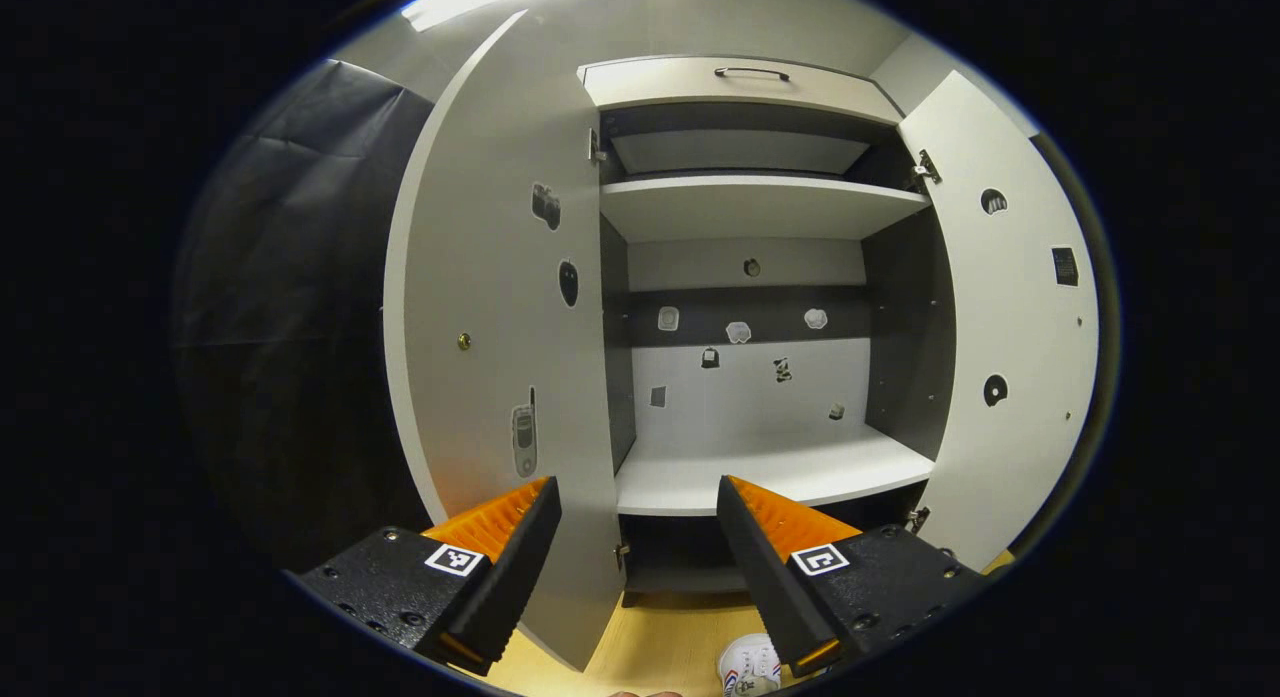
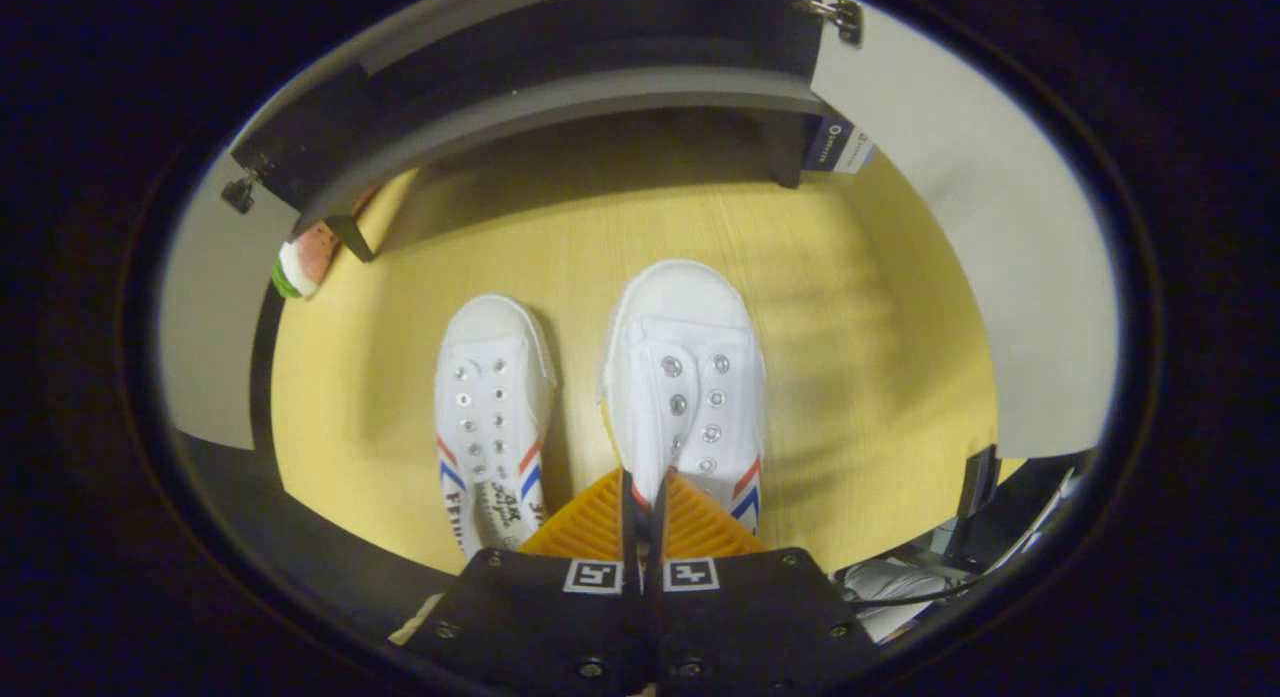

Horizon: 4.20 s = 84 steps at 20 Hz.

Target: Grab one shoe with the right hand and put it into the shoe cabinet, grab the other shoe with the left hand and put it into the shoe cabinet; then close the right door with the right hand and the left door with the left hand.

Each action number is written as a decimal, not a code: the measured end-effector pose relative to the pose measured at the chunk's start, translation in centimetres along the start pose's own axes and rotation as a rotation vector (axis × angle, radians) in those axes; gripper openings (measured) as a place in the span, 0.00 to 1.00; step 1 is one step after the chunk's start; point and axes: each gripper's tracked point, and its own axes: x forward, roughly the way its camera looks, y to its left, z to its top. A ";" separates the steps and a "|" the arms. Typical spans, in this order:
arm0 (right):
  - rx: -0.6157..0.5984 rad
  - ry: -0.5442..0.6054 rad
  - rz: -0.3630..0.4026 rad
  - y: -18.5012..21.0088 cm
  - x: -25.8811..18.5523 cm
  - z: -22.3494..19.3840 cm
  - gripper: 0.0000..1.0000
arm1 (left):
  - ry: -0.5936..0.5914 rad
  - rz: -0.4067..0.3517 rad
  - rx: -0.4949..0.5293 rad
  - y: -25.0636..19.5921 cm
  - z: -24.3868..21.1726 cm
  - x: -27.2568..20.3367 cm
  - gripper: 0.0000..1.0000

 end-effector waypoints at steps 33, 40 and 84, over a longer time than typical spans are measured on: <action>-0.066 -0.559 0.034 6.7 -18.4 39.5 0.10 | 0.048 -0.022 -0.004 0.5 -2.4 0.1 0.96; -0.064 -0.652 0.074 7.0 -22.4 39.2 0.53 | 0.079 -0.076 0.001 -1.1 -4.1 0.1 0.96; -0.215 -1.123 0.217 5.7 -43.1 23.8 0.88 | 1.282 -0.396 -0.197 -10.5 -42.8 -4.3 0.46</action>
